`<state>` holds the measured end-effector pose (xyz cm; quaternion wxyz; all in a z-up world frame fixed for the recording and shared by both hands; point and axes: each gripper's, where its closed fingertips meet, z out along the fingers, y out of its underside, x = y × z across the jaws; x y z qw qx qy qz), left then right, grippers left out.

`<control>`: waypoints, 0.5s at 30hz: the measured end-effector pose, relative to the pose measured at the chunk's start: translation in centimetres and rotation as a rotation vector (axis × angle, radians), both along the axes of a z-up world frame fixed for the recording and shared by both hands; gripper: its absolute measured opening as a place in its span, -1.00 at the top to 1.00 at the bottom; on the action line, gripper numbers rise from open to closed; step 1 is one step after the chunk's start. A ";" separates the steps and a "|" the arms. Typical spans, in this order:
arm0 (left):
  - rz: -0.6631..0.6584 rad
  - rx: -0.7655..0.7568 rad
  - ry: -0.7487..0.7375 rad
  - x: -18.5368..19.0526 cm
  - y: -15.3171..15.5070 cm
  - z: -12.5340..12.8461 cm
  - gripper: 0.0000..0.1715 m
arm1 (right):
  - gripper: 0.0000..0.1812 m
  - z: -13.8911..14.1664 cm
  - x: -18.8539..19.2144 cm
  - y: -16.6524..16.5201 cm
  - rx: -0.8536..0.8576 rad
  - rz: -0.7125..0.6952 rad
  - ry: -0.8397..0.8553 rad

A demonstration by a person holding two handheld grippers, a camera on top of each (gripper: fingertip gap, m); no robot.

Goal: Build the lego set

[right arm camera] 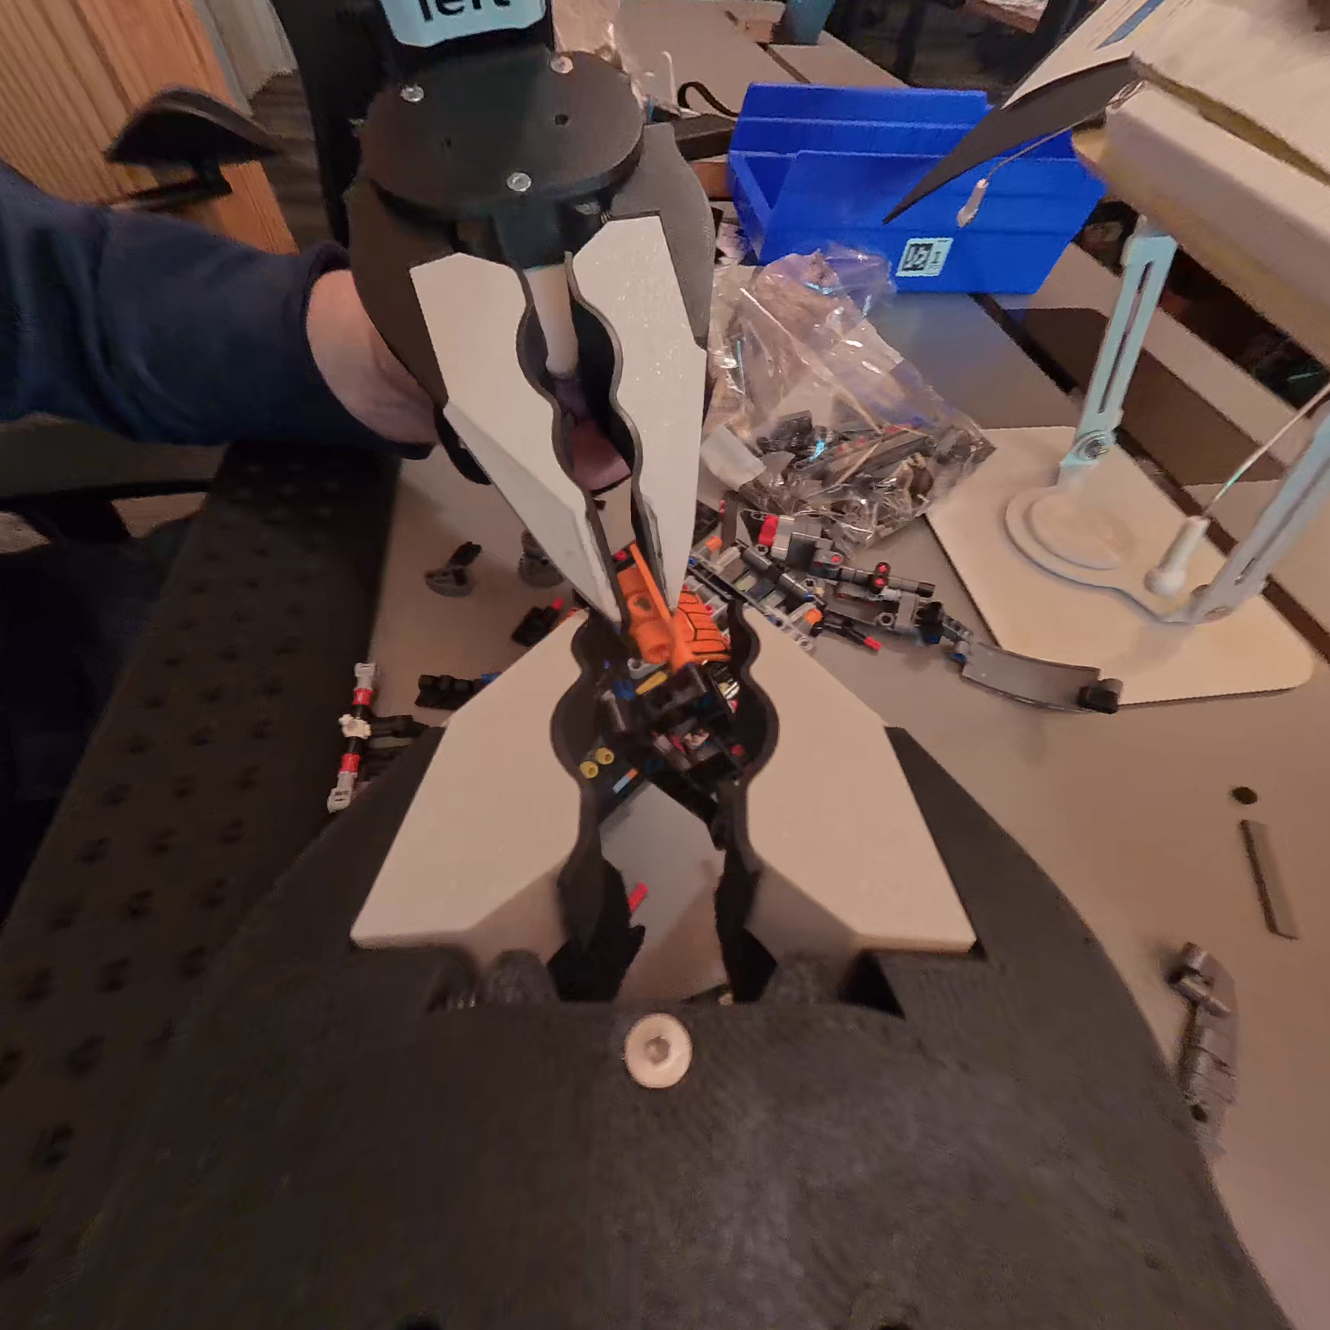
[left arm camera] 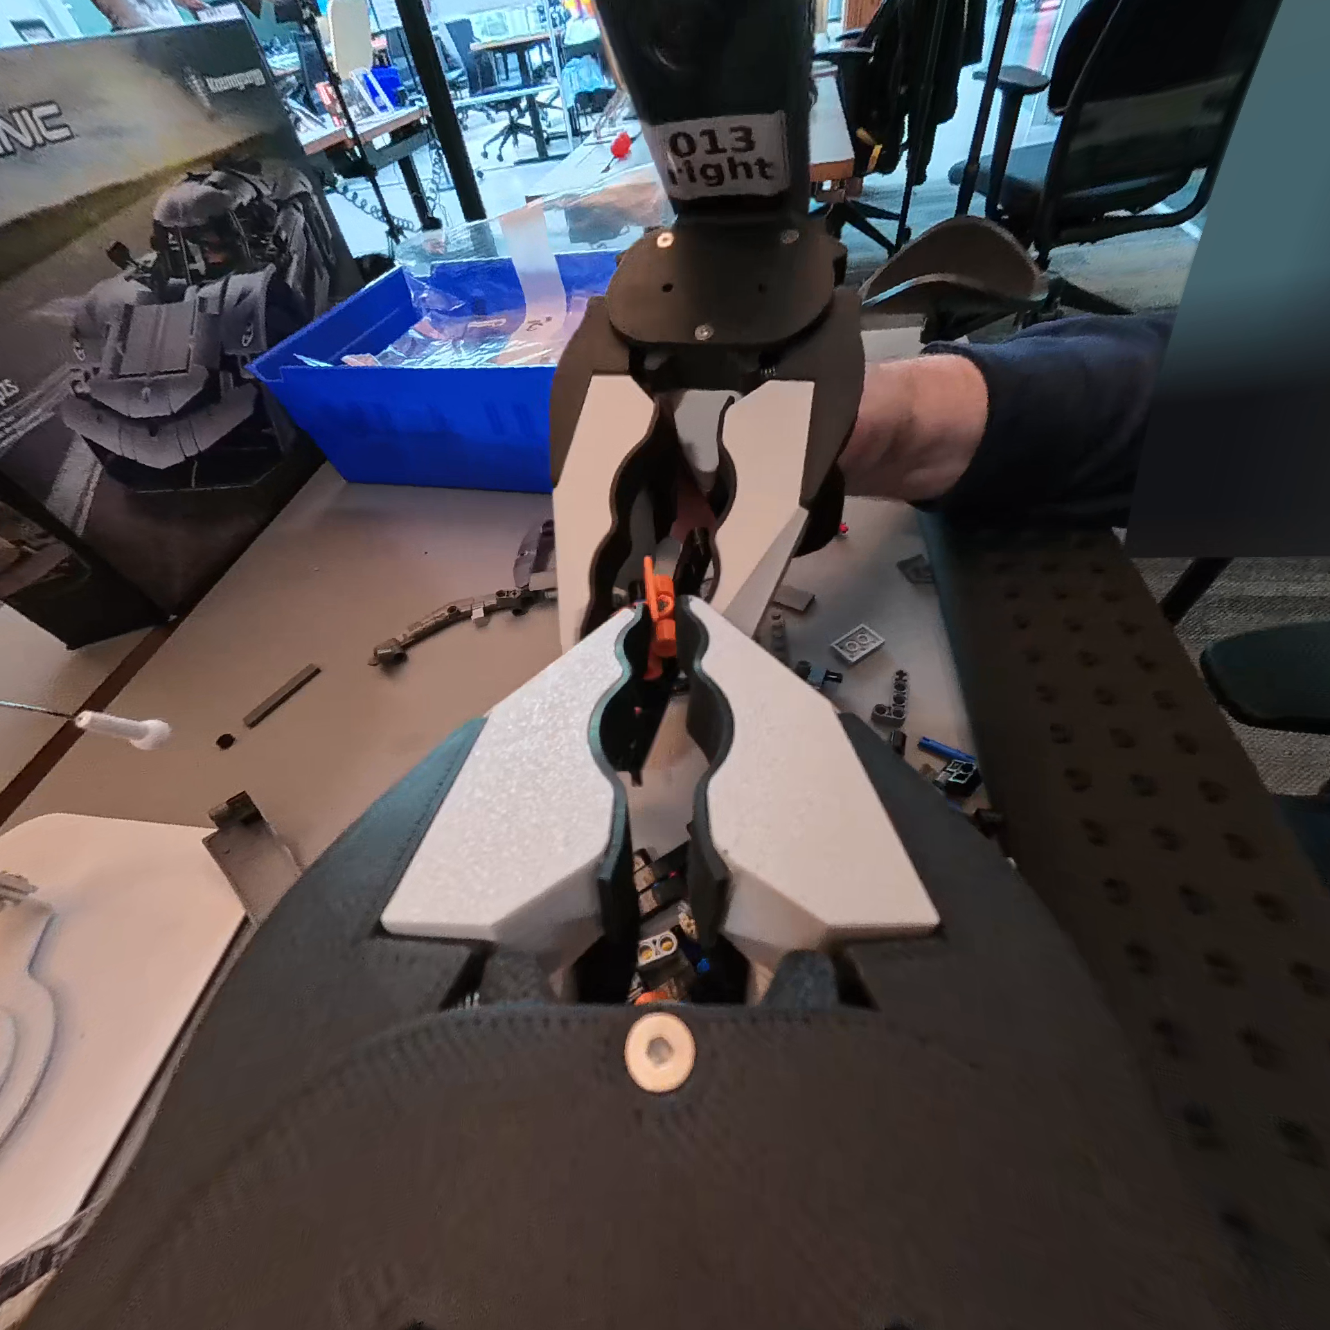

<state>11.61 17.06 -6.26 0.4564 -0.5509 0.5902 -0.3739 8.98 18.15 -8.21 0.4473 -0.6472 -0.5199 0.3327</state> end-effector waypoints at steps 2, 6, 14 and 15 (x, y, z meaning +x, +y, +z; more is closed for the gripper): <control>0.012 0.026 0.020 0.0 0.1 -0.3 0.96 | 0.71 -0.5 0.1 0.1 -0.021 -0.005 -0.023; 0.041 0.077 0.045 0.0 0.3 -0.4 0.96 | 0.73 -0.9 0.3 0.5 -0.002 -0.039 -0.064; 0.051 0.079 0.015 0.0 -0.1 0.5 0.97 | 0.73 -0.2 0.5 0.3 0.081 -0.056 -0.084; 0.047 0.071 0.009 0.0 -0.1 0.7 0.97 | 0.73 -0.1 0.4 0.2 0.079 -0.054 -0.078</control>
